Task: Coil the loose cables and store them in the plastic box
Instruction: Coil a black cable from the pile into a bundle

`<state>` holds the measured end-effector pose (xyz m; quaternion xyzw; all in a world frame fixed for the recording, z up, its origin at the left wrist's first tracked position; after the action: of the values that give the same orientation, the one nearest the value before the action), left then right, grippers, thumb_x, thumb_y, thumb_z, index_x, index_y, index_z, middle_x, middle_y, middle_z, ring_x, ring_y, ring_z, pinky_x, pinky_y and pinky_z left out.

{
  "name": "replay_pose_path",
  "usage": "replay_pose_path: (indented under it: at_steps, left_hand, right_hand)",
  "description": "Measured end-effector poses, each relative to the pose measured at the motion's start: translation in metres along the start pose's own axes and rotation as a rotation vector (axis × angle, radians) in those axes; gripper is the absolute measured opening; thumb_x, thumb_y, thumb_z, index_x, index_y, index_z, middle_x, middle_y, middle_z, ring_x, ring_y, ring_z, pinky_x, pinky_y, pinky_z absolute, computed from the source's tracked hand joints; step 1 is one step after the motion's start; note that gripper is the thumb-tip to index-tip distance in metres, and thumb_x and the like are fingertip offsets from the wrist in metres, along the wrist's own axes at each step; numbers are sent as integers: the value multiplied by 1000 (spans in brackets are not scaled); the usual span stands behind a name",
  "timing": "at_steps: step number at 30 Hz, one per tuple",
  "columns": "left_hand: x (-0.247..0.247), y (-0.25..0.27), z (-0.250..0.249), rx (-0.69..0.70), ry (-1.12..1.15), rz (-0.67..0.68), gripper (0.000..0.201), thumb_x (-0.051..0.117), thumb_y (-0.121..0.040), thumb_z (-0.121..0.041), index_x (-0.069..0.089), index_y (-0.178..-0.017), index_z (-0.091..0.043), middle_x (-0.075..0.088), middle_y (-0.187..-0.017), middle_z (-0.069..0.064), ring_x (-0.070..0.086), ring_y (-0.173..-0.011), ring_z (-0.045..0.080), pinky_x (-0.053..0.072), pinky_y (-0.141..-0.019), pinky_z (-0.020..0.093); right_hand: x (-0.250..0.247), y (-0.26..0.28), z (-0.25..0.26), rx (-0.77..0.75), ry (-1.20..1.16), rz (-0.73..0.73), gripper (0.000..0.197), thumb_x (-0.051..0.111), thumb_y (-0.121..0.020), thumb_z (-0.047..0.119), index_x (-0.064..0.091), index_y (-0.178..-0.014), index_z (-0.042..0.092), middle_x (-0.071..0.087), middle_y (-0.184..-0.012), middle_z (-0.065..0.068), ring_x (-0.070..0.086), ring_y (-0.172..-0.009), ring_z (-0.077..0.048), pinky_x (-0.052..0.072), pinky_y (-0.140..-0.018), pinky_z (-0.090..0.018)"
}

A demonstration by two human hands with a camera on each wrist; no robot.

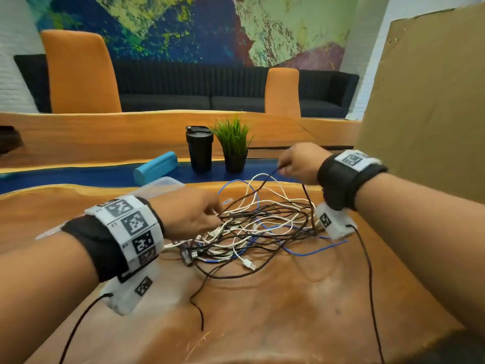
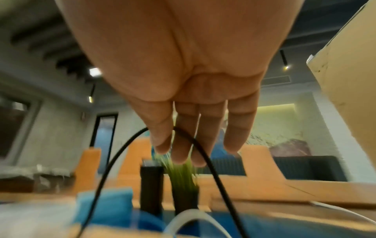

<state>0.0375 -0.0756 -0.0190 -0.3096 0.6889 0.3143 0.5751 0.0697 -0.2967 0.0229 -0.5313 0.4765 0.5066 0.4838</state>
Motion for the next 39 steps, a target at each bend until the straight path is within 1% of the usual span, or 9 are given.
replay_pose_path:
  at_steps: [3,5,12,15,17,21,25,32,39]
  left_hand:
    - [-34,-11,5,-65,187,-247,68,65,-85,-52,42,-143,-28,52,-140,1,57,-118,18,47,-101,36]
    - [-67,-16,-2,-55,323,-402,82,71,-82,-50,33,-149,-25,49,-143,6,54,-124,22,45,-105,41]
    - [-130,-27,-20,94,672,-460,18,48,-99,-14,66,-97,-11,75,-95,11,73,-87,25,56,-77,31]
    - [-124,-18,-2,57,808,-462,21,43,-101,-9,62,-93,-12,72,-78,11,69,-75,29,52,-81,52]
    - [-117,-14,12,44,842,-438,21,43,-102,-8,62,-93,-9,69,-74,12,66,-74,31,51,-83,54]
    - [-108,-5,32,9,847,-395,22,41,-104,-6,61,-94,-6,66,-80,20,66,-68,23,56,-64,26]
    - [-98,-4,50,-28,824,-335,18,49,-101,-13,65,-99,-5,73,-80,11,67,-77,22,49,-77,37]
    - [-106,-3,35,-26,936,-445,18,54,-99,-15,66,-96,-3,70,-75,7,68,-74,21,53,-66,27]
    - [-164,-8,-56,207,1065,-600,10,57,-99,-11,62,-100,-2,67,-76,9,67,-63,19,57,-58,31]
  right_hand:
    - [-86,27,18,-80,-334,-224,17,61,-94,15,73,-105,11,70,-94,-6,62,-84,-15,49,-66,-18]
    - [-134,46,32,-145,-455,-358,17,60,-94,14,72,-106,12,70,-92,-4,60,-75,-8,48,-58,-8]
    - [-215,65,41,-234,-569,-604,25,46,-103,26,62,-118,14,64,-101,-1,60,-83,-6,54,-84,-36]
    - [-230,72,23,-189,-639,-638,23,52,-100,21,65,-115,9,67,-89,1,67,-80,-10,56,-83,-43]
    - [-228,76,9,-138,-739,-610,21,56,-98,15,68,-112,6,70,-90,-6,69,-80,-16,58,-82,-45]
    - [-211,74,-11,-67,-980,-521,19,57,-97,12,68,-110,5,73,-90,-8,72,-85,-24,56,-87,-46]
    - [-203,71,-27,-46,-1123,-505,18,53,-99,13,65,-111,6,71,-95,-9,71,-88,-26,56,-82,-40]
    - [-167,64,-32,12,-1165,-361,22,57,-89,-5,67,-105,6,70,-84,-8,62,-68,-17,56,-65,-35]
    - [-76,44,55,-155,-817,-10,39,83,-71,31,69,-105,19,56,-71,-2,40,-50,-10,29,-45,-24]
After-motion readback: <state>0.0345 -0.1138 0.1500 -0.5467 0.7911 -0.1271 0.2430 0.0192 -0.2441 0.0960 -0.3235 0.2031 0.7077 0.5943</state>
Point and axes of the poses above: each hand's wrist, its own y-axis away from the middle knuckle, its own x-axis out of the palm, z = x × y, the point moved 6 cm from there along -y, towards the middle knuckle
